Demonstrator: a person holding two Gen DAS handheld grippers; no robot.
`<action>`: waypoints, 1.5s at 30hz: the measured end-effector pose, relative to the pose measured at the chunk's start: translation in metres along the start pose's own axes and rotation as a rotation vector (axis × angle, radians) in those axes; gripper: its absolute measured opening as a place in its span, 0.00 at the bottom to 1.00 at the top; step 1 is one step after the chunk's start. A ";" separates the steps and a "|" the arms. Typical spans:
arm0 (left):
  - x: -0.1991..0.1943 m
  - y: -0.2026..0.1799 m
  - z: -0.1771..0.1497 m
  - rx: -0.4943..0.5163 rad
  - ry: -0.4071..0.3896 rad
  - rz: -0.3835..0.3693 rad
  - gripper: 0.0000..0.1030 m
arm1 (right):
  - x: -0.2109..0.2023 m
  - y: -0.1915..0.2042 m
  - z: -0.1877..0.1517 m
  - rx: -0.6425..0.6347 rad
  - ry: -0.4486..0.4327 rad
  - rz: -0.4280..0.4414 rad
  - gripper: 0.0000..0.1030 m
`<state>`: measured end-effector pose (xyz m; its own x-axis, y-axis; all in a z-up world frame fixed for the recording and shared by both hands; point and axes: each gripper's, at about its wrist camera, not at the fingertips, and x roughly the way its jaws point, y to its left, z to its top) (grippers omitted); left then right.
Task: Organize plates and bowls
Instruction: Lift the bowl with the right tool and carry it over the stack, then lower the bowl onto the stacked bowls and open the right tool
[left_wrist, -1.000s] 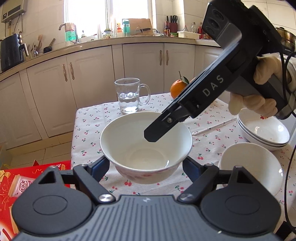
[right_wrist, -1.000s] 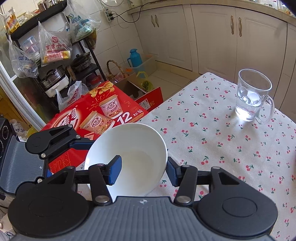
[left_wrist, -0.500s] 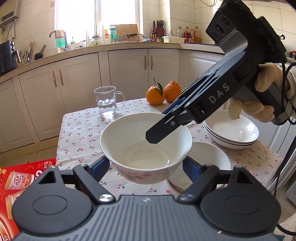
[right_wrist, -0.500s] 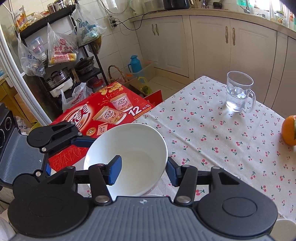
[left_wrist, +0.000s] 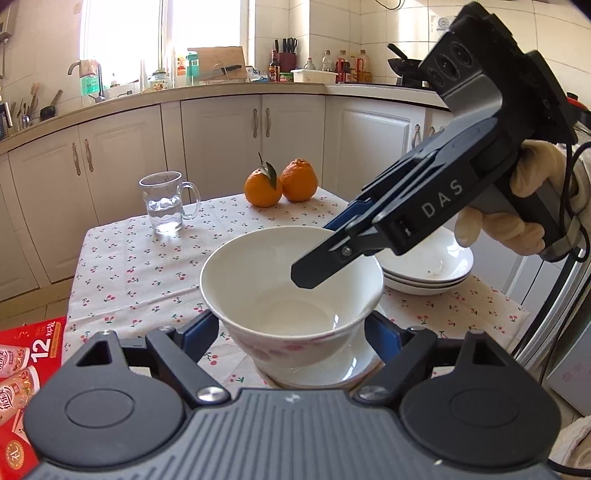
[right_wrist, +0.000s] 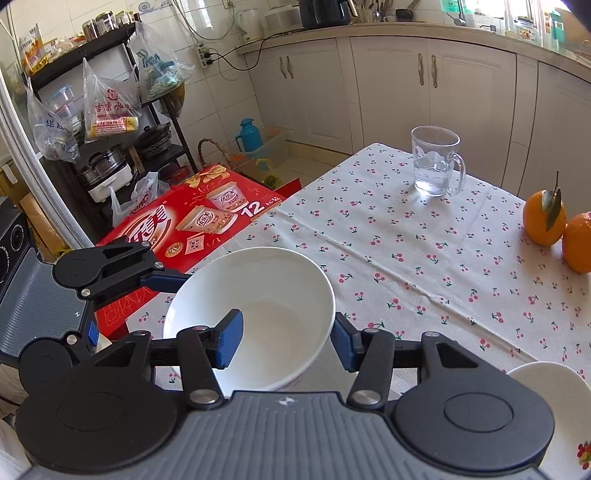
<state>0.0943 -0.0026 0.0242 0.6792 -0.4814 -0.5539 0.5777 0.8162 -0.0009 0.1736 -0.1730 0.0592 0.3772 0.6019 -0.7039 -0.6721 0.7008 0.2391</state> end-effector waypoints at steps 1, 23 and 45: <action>0.002 -0.002 0.000 0.002 0.003 -0.004 0.83 | -0.001 -0.001 -0.002 0.004 -0.001 -0.002 0.56; 0.016 -0.008 -0.010 -0.004 0.060 -0.032 0.83 | 0.005 -0.010 -0.024 0.022 0.027 -0.027 0.56; 0.004 -0.007 -0.011 0.015 0.030 -0.051 0.91 | 0.003 -0.005 -0.031 -0.017 0.007 -0.060 0.89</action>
<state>0.0885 -0.0071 0.0128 0.6352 -0.5124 -0.5779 0.6181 0.7859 -0.0174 0.1585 -0.1867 0.0349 0.4124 0.5566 -0.7212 -0.6596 0.7285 0.1851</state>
